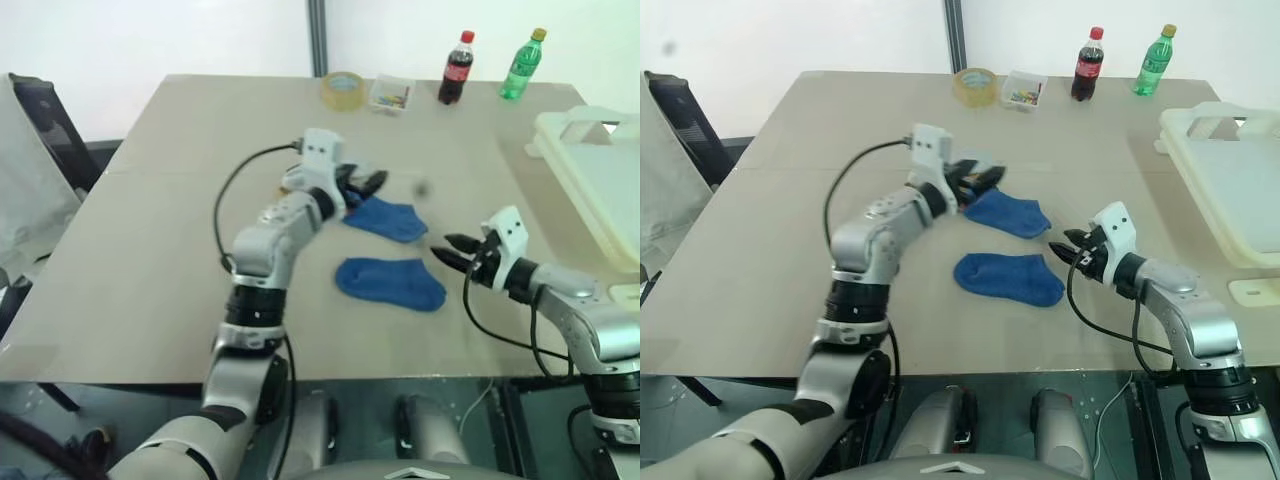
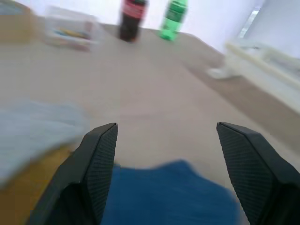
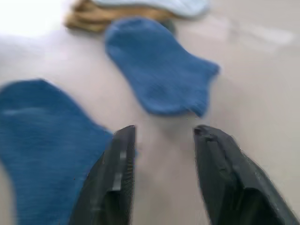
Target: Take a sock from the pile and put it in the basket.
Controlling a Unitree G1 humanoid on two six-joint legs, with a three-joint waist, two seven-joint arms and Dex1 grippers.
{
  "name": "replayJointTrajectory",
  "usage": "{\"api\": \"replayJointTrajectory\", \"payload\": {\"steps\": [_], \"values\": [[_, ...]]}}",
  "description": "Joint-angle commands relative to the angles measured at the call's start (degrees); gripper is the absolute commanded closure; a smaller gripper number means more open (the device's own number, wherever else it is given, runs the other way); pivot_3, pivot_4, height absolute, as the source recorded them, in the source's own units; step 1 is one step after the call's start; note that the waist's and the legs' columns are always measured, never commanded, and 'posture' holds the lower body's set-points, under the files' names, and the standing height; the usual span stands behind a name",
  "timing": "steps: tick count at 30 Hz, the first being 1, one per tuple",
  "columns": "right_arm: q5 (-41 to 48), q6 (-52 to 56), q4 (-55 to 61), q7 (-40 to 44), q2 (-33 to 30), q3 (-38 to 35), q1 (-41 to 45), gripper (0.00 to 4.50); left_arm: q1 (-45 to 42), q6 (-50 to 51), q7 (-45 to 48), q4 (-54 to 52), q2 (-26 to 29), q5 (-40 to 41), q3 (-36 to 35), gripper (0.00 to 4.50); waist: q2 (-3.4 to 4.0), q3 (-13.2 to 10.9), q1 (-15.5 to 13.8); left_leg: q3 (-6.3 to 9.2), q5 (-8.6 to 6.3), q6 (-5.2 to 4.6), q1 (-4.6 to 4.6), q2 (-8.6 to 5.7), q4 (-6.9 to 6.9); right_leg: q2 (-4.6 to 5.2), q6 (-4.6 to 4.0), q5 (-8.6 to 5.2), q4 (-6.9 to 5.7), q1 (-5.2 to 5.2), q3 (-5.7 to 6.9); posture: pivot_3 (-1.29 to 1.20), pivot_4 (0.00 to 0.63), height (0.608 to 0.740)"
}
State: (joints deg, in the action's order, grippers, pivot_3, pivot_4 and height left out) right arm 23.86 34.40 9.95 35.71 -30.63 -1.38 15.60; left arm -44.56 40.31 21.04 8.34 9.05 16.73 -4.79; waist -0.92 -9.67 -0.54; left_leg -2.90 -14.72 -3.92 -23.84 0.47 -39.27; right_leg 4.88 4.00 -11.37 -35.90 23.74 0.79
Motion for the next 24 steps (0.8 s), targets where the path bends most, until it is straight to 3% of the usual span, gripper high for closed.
{"api": "replayJointTrajectory", "payload": {"steps": [1, 3, 11, 24], "values": [[-1.49, -0.35, -0.20, -2.69, 0.87, -1.06, 1.21, 0.92, -0.05, -2.10, 1.12, 2.10, 4.43, -0.76, -2.17, 0.81, -0.02, -0.02, -0.12, 0.01, 0.03, 0.06, -0.03, -0.01, 0.02, 0.00, 0.00, 0.00, 0.00, 0.03, 0.01, 0.00, 0.150, 0.740], [-2.03, -0.11, -0.88, -3.61, 1.45, -1.18, 0.93, 0.03, 0.51, -2.04, 1.38, 3.03, 6.74, -1.03, -2.35, 0.81, -0.02, -0.02, -0.28, 0.01, 0.11, 0.19, -0.06, 0.00, 0.04, 0.01, 0.01, 0.00, 0.02, 0.04, 0.04, 0.00, 0.150, 0.740], [-1.87, 2.73, -4.00, -4.84, 4.68, -0.33, 2.54, 0.03, 3.56, 2.29, 0.60, 3.04, 8.92, -2.30, 0.20, 0.81, -0.02, -0.02, -0.16, 0.04, 0.12, 0.21, -0.11, -0.05, 0.03, 0.13, 0.04, 0.00, 0.07, -0.02, 0.06, 0.00, 0.150, 0.740], [-4.24, 4.76, -12.84, -5.58, 7.84, 1.58, 10.13, 0.03, 3.50, 0.91, -1.30, 7.18, 6.52, -4.33, 1.35, 0.81, -0.02, -0.02, -0.01, 0.05, 0.10, 0.16, -0.01, -0.01, 0.03, 0.03, 0.02, 0.01, -0.03, -0.02, 0.05, 0.00, 0.150, 0.740]]}}
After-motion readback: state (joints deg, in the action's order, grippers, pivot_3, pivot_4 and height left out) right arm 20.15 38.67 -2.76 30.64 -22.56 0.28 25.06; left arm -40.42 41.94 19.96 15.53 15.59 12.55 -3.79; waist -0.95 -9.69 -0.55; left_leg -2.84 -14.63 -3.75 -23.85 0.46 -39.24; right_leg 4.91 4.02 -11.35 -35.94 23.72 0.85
